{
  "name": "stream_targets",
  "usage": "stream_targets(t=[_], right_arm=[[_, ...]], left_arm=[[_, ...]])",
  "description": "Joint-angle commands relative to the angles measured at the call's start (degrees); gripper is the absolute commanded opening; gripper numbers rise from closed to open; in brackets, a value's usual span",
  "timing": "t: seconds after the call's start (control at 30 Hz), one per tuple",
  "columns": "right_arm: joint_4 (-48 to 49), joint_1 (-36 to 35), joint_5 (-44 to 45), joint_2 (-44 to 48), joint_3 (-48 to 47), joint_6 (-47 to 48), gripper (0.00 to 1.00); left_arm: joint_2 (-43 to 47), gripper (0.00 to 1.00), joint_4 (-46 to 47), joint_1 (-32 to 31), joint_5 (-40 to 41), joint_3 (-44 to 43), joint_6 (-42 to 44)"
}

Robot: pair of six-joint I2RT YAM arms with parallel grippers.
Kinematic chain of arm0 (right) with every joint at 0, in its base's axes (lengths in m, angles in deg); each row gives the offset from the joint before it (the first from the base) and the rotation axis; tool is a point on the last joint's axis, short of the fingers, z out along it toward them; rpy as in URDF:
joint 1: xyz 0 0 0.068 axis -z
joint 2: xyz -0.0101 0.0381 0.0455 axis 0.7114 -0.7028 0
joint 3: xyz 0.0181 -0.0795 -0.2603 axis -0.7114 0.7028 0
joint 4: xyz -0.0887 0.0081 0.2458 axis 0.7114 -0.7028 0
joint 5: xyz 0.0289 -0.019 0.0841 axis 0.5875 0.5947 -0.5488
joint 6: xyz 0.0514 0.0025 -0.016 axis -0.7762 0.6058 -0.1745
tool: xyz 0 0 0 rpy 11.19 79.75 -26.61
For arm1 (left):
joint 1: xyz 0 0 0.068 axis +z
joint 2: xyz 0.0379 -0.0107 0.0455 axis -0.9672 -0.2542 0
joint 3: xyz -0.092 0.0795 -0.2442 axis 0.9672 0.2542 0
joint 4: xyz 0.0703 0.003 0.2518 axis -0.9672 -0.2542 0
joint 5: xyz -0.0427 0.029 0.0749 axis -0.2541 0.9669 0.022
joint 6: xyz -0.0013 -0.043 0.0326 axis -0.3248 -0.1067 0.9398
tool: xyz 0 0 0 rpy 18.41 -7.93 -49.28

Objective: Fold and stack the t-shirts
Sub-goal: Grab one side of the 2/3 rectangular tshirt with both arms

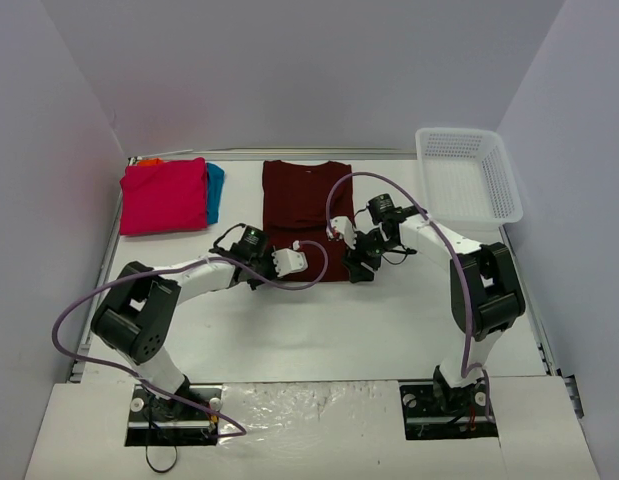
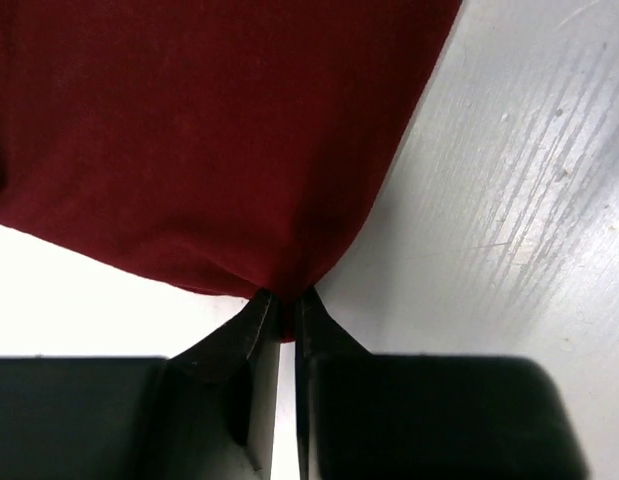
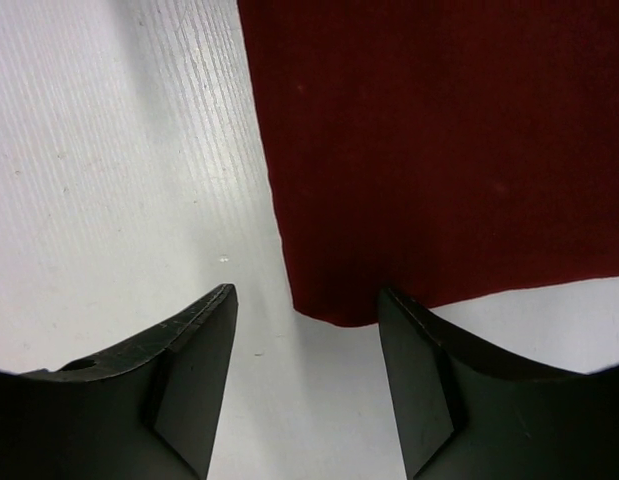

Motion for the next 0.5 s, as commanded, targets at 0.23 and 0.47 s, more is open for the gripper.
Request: stream_targets(t=[0.23, 0.47], right_arm=[[2.52, -1.57, -0.22, 5.27, 5.57, 2.70, 0.55], [7.10, -2.89, 1.81, 5.54, 9.63, 4.11, 0.56]], left_arm=[[-1.10, 0.03, -4.48, 0.68, -6.11, -2.67, -0.76], [-2.16, 0.02, -6.86, 0.77, -6.99, -4.87, -1.73]])
